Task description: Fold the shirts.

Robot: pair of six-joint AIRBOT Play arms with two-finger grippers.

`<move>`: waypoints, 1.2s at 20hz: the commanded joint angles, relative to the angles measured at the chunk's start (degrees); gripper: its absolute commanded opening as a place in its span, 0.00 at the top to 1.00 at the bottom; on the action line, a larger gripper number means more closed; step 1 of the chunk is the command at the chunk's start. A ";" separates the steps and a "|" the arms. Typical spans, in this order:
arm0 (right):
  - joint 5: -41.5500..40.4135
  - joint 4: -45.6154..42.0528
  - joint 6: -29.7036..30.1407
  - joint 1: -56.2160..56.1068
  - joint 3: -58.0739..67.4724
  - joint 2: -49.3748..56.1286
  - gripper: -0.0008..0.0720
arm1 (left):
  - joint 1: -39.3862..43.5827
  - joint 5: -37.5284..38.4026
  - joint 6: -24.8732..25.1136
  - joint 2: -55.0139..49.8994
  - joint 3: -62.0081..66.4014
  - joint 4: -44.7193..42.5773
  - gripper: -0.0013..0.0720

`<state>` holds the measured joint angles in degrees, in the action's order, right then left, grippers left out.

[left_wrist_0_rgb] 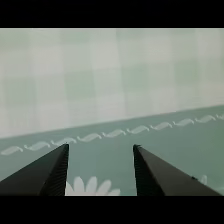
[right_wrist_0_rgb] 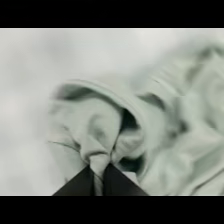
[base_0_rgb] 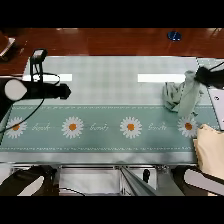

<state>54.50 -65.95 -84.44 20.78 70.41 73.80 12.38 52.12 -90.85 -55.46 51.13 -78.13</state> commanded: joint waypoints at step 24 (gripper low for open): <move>-1.75 2.56 -3.78 -55.23 1.81 -16.41 0.95 | -7.96 -3.56 -6.60 16.17 -15.69 5.09 0.30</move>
<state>60.86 -62.89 -83.29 -26.57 85.65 56.53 5.02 46.96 -96.84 -39.24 35.24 -73.80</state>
